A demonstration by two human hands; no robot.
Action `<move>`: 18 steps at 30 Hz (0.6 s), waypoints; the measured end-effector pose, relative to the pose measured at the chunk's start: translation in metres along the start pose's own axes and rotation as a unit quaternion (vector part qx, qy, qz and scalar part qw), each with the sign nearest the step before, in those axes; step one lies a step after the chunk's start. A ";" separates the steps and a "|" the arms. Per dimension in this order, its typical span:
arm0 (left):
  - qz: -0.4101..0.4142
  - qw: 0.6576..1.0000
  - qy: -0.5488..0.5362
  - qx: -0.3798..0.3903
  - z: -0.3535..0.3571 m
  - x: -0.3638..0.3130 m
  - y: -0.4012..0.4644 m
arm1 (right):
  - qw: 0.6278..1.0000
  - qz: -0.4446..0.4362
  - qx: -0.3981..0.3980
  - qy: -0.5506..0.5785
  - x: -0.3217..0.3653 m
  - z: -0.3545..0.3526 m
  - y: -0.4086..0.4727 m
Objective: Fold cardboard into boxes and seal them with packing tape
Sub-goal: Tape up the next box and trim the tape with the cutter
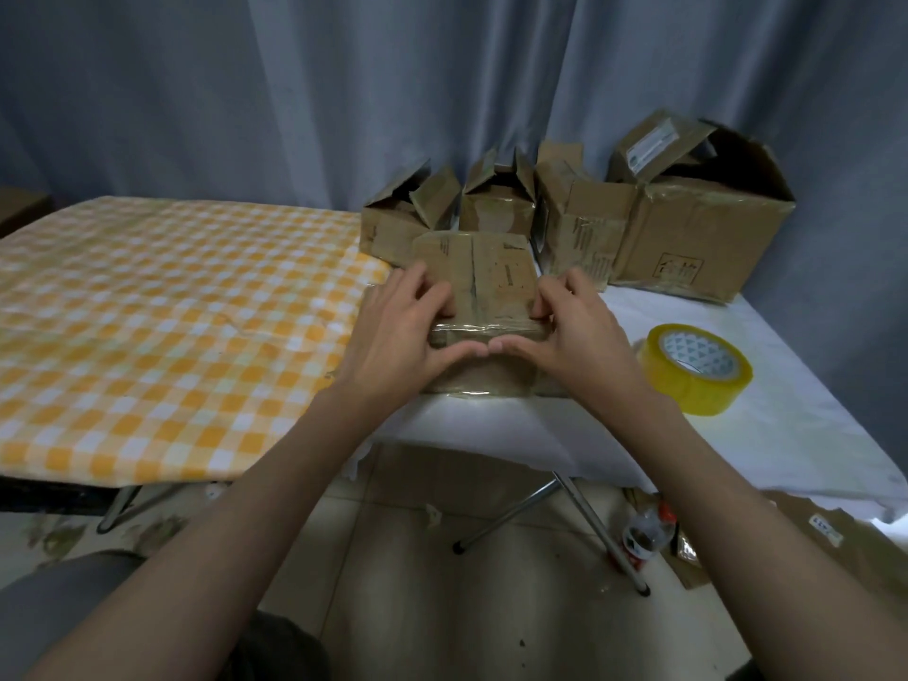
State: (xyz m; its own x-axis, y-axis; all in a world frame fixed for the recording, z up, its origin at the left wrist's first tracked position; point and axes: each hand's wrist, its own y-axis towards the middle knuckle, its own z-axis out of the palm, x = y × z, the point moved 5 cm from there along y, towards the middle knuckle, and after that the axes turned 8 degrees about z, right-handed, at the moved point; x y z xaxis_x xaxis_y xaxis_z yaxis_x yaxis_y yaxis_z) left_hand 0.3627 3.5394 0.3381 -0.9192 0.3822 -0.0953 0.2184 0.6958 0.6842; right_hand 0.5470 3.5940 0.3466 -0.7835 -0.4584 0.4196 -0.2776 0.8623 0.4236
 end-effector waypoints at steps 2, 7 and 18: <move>-0.008 1.000 0.017 -0.013 0.005 -0.001 0.005 | 1.000 -0.002 -0.015 -0.007 0.003 0.004 0.002; 0.006 1.000 -0.022 -0.018 0.011 -0.002 0.005 | 0.999 -0.012 0.005 0.041 0.001 0.005 0.006; -0.023 0.981 -0.191 0.024 -0.027 0.043 -0.005 | 0.984 0.021 0.039 0.174 -0.020 -0.014 0.009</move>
State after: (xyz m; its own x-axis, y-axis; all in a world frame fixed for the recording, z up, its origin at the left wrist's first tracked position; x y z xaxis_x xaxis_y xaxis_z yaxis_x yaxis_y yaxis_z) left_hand 0.3132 3.5357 0.3501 -0.7408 0.5432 -0.3951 0.2035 0.7421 0.6387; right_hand 0.5681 3.6083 0.3531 -0.5612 -0.4565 0.6904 -0.3014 0.8896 0.3432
